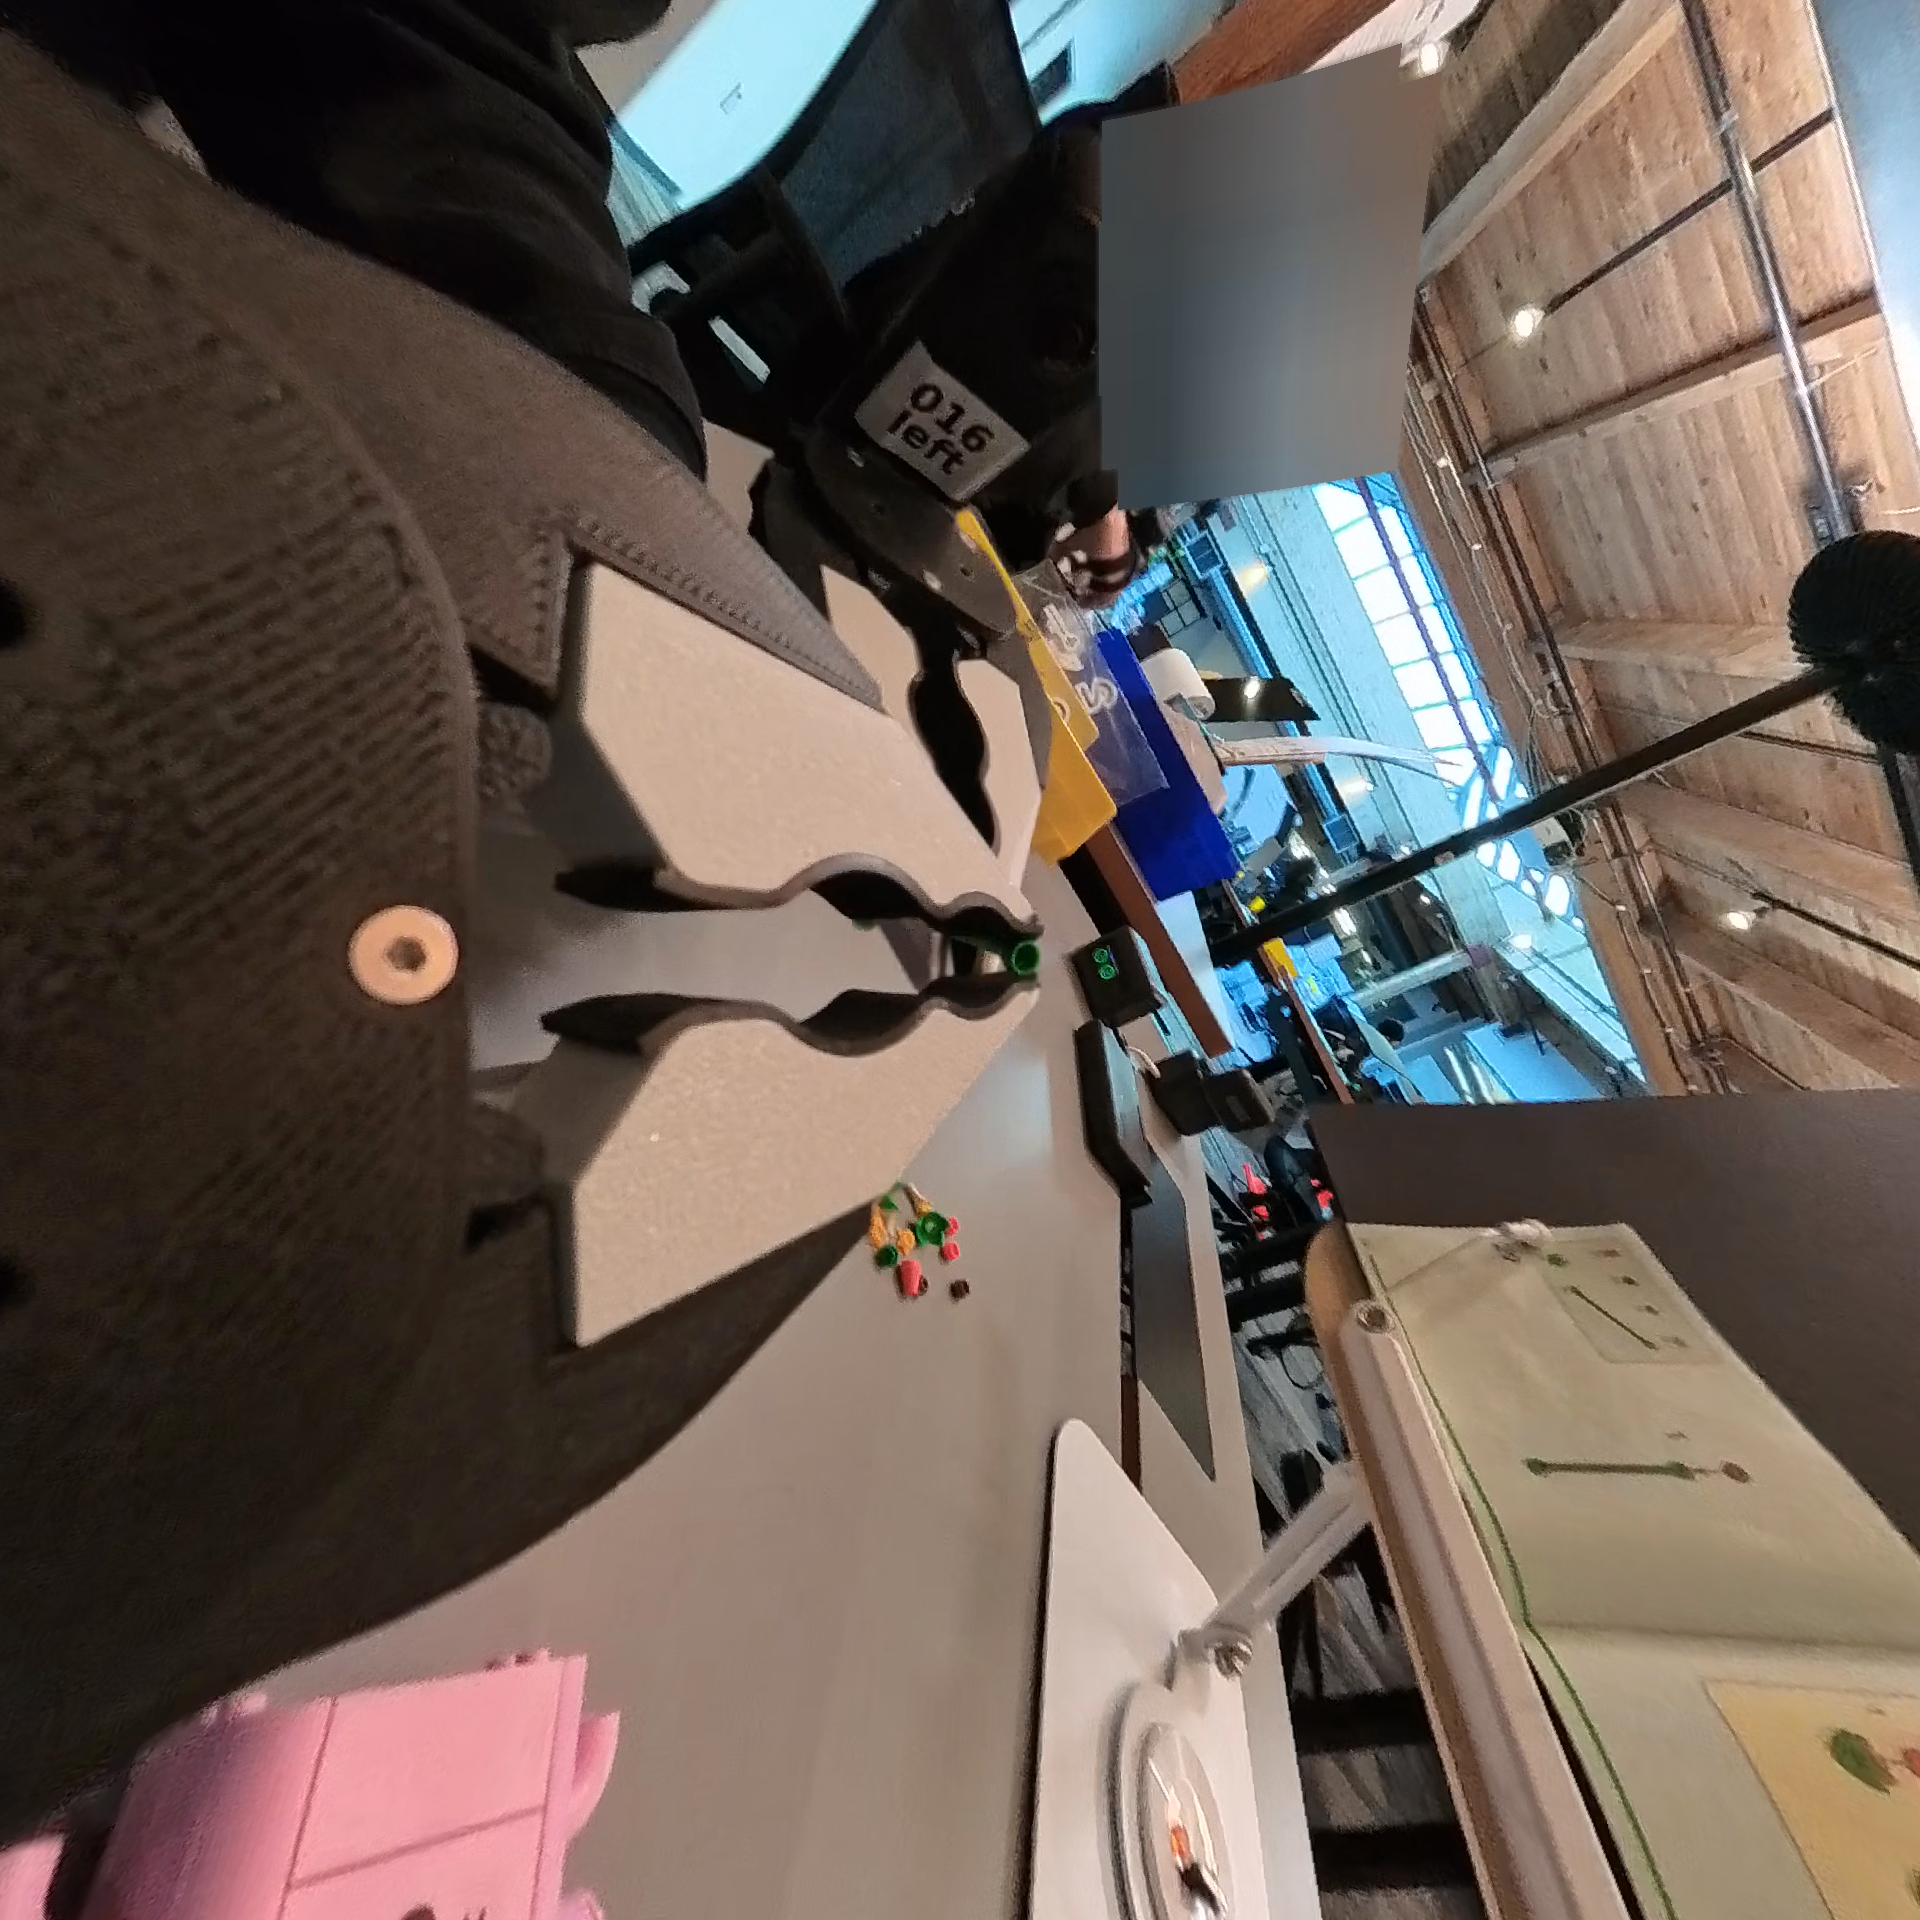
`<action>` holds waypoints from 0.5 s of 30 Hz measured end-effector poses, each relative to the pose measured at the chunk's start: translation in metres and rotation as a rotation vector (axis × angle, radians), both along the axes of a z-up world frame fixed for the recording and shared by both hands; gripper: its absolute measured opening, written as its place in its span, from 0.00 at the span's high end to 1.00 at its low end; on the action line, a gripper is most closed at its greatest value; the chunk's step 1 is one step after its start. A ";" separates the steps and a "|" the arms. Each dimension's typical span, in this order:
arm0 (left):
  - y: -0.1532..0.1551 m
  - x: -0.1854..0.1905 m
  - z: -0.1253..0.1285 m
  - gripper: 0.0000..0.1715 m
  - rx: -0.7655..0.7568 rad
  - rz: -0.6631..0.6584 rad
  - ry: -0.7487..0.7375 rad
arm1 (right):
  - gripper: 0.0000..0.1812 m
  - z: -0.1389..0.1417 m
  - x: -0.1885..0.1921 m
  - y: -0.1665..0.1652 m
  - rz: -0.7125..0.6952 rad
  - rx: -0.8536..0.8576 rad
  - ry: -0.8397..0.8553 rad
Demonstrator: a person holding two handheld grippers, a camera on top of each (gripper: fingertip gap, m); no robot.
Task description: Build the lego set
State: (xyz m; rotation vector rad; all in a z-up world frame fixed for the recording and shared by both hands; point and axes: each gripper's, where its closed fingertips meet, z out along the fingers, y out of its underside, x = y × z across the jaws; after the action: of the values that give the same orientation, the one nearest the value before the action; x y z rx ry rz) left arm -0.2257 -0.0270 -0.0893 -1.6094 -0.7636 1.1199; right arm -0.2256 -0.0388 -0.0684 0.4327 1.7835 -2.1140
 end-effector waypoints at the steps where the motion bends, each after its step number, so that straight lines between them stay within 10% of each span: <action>1: -0.002 -0.001 0.000 0.96 0.003 0.017 0.004 | 0.98 0.002 -0.003 0.002 -0.024 -0.012 0.006; 4: -0.007 -0.005 -0.002 0.85 0.009 0.052 0.001 | 0.98 0.009 -0.013 0.010 -0.070 -0.054 -0.002; 15: -0.002 0.000 0.006 1.00 0.009 0.026 0.038 | 0.97 0.003 -0.021 0.011 -0.116 -0.016 0.009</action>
State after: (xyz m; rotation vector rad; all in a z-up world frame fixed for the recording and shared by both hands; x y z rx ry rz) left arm -0.2253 -0.0286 -0.0832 -1.5708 -0.7656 1.1606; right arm -0.2466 -0.0279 -0.0649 0.5348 1.7846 -2.2100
